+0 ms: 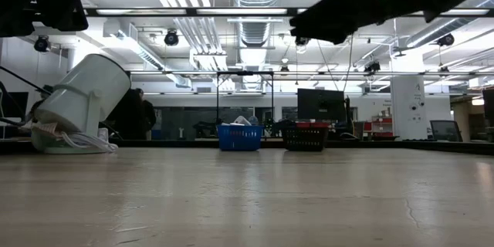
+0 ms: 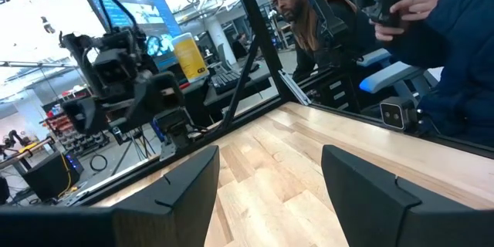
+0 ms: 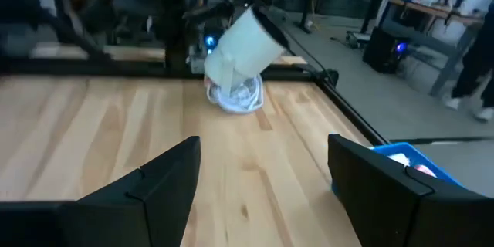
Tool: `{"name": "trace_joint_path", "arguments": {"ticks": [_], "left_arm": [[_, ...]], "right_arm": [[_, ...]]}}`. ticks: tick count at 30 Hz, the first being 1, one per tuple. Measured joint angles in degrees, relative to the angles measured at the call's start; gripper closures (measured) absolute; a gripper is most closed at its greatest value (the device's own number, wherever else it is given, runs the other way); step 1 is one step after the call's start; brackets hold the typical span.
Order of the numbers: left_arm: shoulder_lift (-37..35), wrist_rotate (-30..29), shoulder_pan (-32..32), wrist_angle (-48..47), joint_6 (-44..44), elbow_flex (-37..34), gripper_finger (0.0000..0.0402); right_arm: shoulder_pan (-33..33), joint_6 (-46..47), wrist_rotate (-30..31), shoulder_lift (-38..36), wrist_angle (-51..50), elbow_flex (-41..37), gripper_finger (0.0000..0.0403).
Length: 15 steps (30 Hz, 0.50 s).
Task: Pick & Place Office items
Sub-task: Return to Home Position
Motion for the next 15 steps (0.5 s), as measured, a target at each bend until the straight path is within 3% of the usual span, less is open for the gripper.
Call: {"name": "trace_joint_path", "arguments": {"ticks": [6,15], "left_arm": [[0.0,-0.01,-0.01,-0.01,0.0,0.02,0.0168],[0.0,-0.01,-0.01,0.0,0.0,0.01,0.0168]], "right_arm": [[2.3,-1.44,0.99,-3.51,0.16,-3.77,0.0126],[2.87,-4.24,0.81,-16.81,-0.3,-12.64,0.0126]]}}
